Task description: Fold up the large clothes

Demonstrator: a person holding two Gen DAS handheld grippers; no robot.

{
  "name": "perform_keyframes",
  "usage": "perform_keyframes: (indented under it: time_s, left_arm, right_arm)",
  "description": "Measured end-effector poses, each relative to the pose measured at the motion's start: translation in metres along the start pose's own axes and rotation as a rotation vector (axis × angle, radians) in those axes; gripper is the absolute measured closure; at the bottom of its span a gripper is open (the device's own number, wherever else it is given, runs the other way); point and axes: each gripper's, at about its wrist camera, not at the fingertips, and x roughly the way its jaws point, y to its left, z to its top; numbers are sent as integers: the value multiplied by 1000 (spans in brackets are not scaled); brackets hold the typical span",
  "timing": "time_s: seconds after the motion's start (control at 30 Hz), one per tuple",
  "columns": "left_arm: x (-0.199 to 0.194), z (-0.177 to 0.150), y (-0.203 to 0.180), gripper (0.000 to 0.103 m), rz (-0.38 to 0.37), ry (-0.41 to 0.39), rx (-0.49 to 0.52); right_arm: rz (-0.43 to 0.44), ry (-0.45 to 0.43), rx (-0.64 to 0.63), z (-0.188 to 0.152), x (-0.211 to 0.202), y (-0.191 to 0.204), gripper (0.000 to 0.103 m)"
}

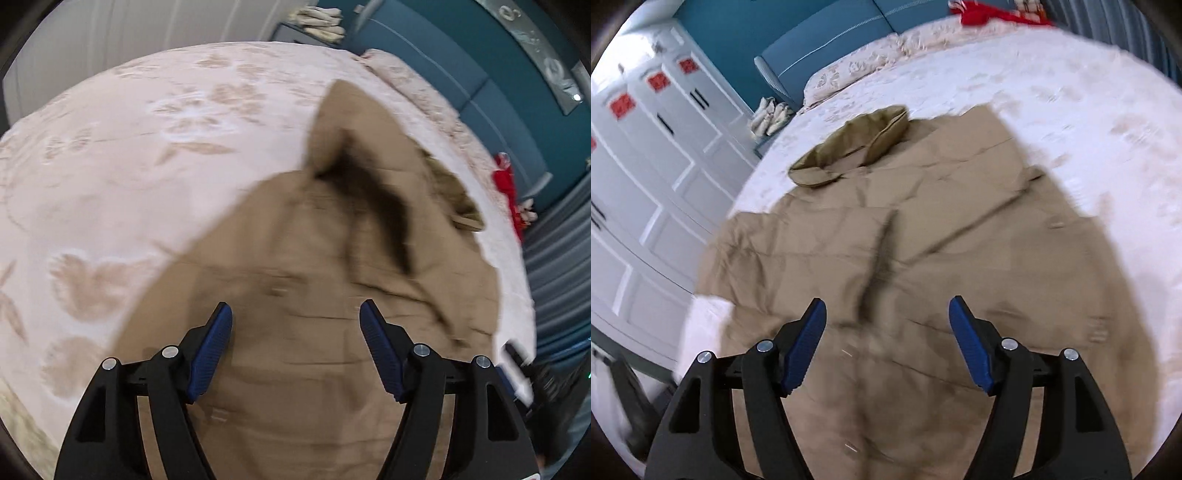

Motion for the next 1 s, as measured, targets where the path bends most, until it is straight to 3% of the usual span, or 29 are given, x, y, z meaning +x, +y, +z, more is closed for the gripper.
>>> perform_keyframes:
  time_s: [0.17,0.2,0.23,0.3,0.37,0.5,0.57,0.8,1.0]
  left_arm:
    - [2,-15,24,38,35,8,54]
    - [3,-17,24,39,43,6,68]
    - [5,-18,22,39,52,6,80]
    - [8,-21,21,39,66,6,96]
    - [14,-18,20,39,73,7,103]
    - [12,-11,21,40,75,20,84]
    - [8,-3,21,40,36,20,45]
    - [20,61,-15,40,-229,54,-104]
    - [70,118,-42,40,-176,34,-125]
  right_arm:
    - [10,62,24,6,42,21,40]
    - [8,75,24,5,48,23,52]
    - [2,98,17,5,56,27,75]
    - [-25,119,-15,6,62,35,103]
    - [-25,69,-55,13,52,42,103]
    - [-110,-122,-204,45,1,57,103]
    - [-143,-163,-248,60,-12,57,103]
    - [-217,-168,-297,94,-11,35,103]
    - [-219,-136,-268,95,-1,12,103]
